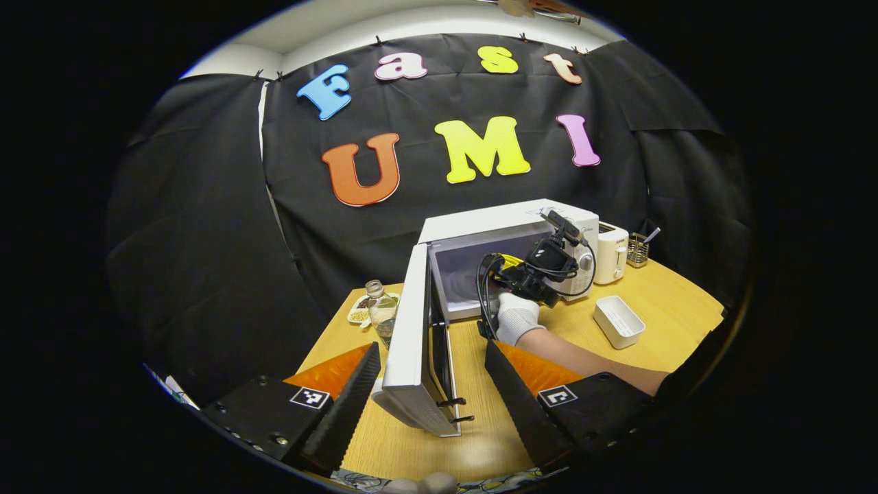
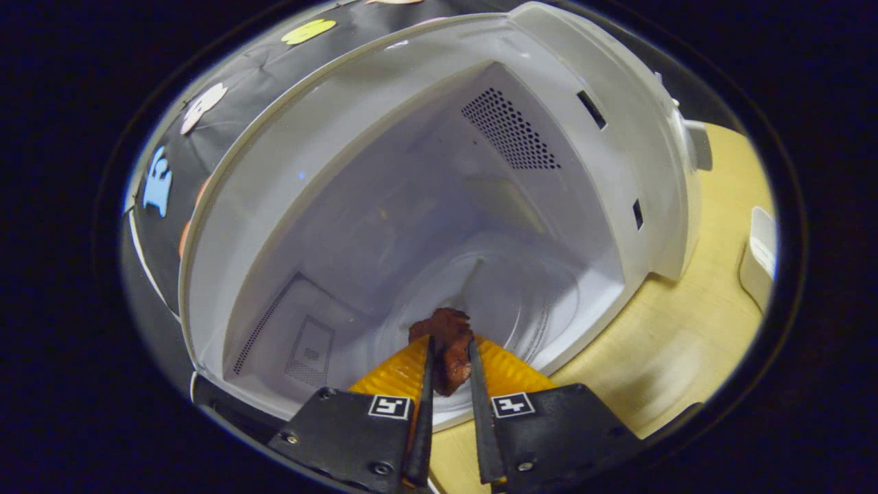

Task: Open the microwave oven with the left hand, put the food in, and close the microwave oven.

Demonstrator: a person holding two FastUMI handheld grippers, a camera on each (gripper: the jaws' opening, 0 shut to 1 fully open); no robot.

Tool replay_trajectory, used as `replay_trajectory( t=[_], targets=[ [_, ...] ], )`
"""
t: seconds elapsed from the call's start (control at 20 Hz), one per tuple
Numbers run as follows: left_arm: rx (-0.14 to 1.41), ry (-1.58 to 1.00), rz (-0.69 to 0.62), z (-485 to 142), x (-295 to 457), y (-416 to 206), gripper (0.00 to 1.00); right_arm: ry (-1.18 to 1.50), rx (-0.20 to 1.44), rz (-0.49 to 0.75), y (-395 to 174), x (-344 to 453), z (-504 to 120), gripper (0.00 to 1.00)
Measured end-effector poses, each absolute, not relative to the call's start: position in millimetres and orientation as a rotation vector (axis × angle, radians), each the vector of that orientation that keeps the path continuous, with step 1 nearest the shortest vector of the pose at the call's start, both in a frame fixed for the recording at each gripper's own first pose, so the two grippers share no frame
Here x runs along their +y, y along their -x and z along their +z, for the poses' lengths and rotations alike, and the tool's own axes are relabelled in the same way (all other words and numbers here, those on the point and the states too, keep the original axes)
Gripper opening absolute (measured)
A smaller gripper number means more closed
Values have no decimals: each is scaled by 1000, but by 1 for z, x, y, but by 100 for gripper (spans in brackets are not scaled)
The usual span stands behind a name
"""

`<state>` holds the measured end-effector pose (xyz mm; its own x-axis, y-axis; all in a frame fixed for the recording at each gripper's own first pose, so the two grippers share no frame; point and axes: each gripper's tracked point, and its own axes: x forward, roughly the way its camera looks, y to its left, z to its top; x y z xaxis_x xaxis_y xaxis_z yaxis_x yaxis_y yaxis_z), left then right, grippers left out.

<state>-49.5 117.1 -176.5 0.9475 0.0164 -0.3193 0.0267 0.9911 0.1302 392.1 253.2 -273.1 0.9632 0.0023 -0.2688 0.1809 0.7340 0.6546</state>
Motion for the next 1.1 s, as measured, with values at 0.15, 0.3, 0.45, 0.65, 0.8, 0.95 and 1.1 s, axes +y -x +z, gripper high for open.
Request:
replay_trajectory(
  t=[0.15, 0.3, 0.45, 0.65, 0.8, 0.95, 1.1],
  targets=[
    [321, -133, -7, -179, 116, 48, 94, -685, 269, -124, -389, 242, -274, 34],
    [314, -143, -15, -176, 112, 48, 94, -586, 224, -126, -386, 234, -262, 64],
    [306, -141, -15, -175, 112, 46, 94, -572, 242, -98, -376, 236, -257, 90],
    [292, -133, -4, -166, 117, 46, 94, -529, 269, -75, -348, 230, -249, 93],
    [267, -143, 10, -157, 124, 48, 94, -486, 332, -13, -309, 228, -241, 95],
    [253, -132, 37, -152, 139, 49, 94, -361, 363, 44, -260, 210, -223, 96],
    [229, -129, 77, -144, 156, 51, 95, -257, 392, 78, -214, 188, -204, 88]
  ],
)
